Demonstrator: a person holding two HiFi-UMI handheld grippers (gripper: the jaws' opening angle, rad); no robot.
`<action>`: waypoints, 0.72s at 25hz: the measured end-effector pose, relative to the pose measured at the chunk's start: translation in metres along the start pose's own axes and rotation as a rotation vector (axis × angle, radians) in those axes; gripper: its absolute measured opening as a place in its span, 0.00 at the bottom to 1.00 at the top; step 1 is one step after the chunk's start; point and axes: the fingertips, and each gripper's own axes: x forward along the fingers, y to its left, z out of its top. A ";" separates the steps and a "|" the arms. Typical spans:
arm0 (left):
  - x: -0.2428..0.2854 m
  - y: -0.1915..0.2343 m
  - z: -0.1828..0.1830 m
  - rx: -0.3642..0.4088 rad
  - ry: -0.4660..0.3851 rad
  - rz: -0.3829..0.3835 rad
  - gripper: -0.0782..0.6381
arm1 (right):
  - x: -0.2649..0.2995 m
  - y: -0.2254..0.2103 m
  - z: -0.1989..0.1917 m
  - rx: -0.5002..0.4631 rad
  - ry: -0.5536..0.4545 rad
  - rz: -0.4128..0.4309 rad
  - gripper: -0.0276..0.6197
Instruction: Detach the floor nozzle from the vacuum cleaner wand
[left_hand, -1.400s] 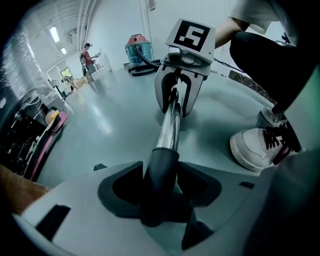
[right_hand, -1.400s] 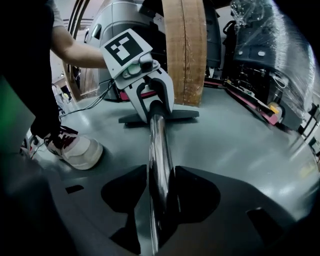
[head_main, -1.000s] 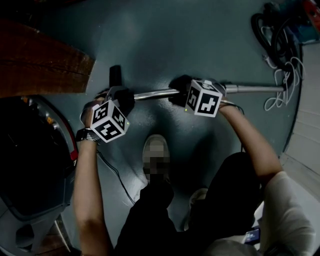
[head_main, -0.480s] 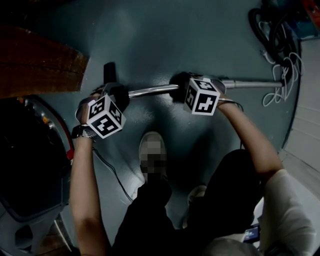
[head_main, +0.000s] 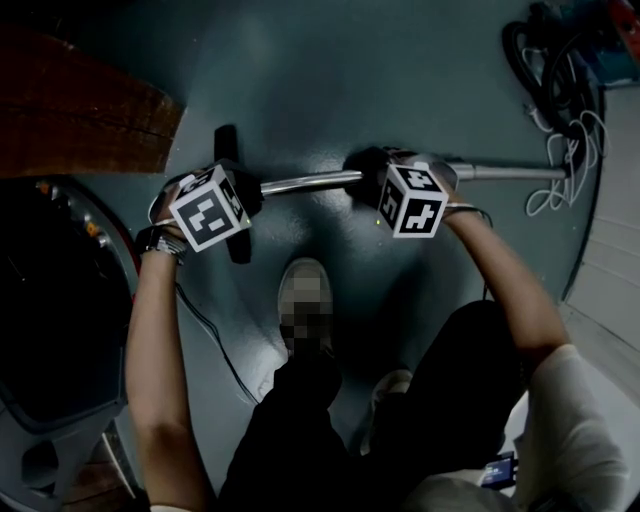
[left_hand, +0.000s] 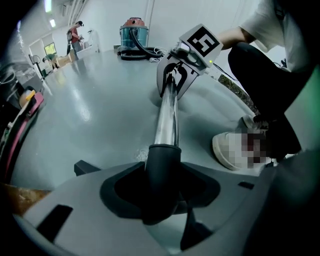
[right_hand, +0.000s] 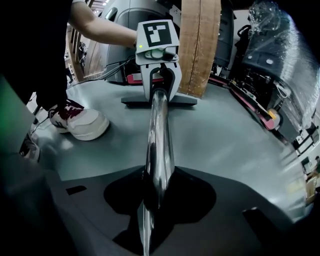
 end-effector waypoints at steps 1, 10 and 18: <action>-0.002 -0.002 0.000 -0.003 0.007 -0.015 0.38 | 0.000 0.002 0.000 -0.013 0.008 0.001 0.27; -0.009 -0.008 0.004 0.002 -0.061 0.055 0.38 | -0.007 0.006 0.001 -0.023 0.023 0.009 0.27; -0.019 -0.010 0.006 0.045 -0.091 0.158 0.38 | -0.012 0.007 0.004 -0.035 0.029 0.006 0.27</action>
